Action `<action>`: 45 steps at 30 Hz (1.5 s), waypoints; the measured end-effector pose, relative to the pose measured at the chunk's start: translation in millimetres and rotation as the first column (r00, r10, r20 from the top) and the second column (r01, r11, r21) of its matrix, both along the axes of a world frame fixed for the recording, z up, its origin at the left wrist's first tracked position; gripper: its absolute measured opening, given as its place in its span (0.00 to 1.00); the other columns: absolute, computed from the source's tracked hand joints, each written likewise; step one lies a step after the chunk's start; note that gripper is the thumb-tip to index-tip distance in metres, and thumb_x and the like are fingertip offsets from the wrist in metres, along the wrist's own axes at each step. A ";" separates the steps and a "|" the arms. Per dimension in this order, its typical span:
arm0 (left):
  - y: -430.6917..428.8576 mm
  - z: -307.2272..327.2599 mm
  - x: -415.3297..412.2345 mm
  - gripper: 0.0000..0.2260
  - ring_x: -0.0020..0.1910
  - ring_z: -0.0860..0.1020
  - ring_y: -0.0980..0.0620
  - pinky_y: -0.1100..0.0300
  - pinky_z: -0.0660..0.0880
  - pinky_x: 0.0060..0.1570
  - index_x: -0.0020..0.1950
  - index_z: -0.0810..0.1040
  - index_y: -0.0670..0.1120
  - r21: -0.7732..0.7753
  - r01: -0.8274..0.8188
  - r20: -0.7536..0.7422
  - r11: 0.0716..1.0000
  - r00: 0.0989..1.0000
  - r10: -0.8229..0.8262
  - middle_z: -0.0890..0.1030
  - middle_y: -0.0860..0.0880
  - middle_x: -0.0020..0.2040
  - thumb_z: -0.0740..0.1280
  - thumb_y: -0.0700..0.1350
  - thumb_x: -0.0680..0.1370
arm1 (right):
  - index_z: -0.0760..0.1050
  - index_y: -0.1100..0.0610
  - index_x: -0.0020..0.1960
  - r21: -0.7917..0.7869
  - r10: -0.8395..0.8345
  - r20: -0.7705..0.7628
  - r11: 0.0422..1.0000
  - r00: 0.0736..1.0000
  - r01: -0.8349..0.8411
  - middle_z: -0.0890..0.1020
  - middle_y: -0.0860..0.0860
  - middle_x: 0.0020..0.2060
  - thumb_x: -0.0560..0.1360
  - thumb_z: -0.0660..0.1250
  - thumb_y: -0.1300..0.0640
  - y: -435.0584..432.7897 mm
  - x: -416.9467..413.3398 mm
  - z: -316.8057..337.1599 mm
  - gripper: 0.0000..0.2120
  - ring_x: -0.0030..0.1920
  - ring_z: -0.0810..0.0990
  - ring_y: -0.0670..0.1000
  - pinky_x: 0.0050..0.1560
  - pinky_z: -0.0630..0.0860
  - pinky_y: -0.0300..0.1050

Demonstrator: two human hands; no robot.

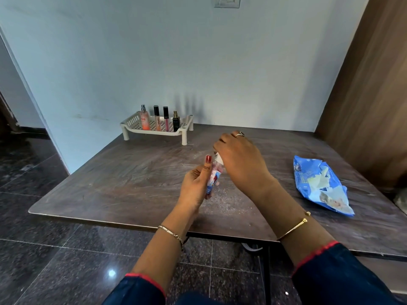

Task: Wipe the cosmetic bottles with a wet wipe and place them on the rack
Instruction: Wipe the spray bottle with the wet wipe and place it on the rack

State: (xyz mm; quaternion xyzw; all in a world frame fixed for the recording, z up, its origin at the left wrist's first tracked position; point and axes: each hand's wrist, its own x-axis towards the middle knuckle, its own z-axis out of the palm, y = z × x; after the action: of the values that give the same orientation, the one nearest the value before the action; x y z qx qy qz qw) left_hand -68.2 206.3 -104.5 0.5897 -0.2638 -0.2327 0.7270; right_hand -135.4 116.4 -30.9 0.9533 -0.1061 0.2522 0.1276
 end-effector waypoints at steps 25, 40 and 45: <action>-0.2 -2.2 -2.7 0.19 0.43 0.83 0.50 0.58 0.81 0.42 0.57 0.79 0.42 -0.415 0.060 -0.547 0.908 0.781 -0.301 0.84 0.44 0.45 0.61 0.56 0.79 | 0.80 0.62 0.54 0.276 0.115 0.483 0.921 0.868 -0.275 0.82 0.54 0.49 0.74 0.55 0.59 31.7 -12.1 -47.6 0.18 0.43 0.80 0.54 0.40 0.77 0.46; -9.4 -9.4 -1.2 0.23 0.47 0.81 0.47 0.55 0.79 0.49 0.59 0.78 0.41 -0.404 0.092 -0.569 0.910 0.754 -0.329 0.82 0.43 0.49 0.64 0.58 0.76 | 0.82 0.58 0.53 0.479 -0.085 0.640 0.821 0.763 -0.311 0.81 0.50 0.47 0.73 0.61 0.69 34.3 -10.0 -56.3 0.15 0.44 0.79 0.46 0.43 0.77 0.38; -8.9 -12.9 5.9 0.25 0.57 0.77 0.45 0.50 0.69 0.67 0.60 0.76 0.42 -0.472 0.084 -0.566 0.877 0.735 -0.375 0.79 0.43 0.54 0.66 0.61 0.74 | 0.81 0.60 0.52 0.212 0.102 0.486 0.950 0.868 -0.231 0.81 0.54 0.50 0.74 0.58 0.60 40.3 -12.7 -67.8 0.14 0.45 0.80 0.54 0.39 0.78 0.48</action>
State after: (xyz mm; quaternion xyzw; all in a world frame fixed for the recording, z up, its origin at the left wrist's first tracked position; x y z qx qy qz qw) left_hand -62.4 197.5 -117.5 0.2670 -0.1150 -0.4483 0.8453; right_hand -148.1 156.7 -98.7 0.8779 -0.0829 0.4687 -0.0520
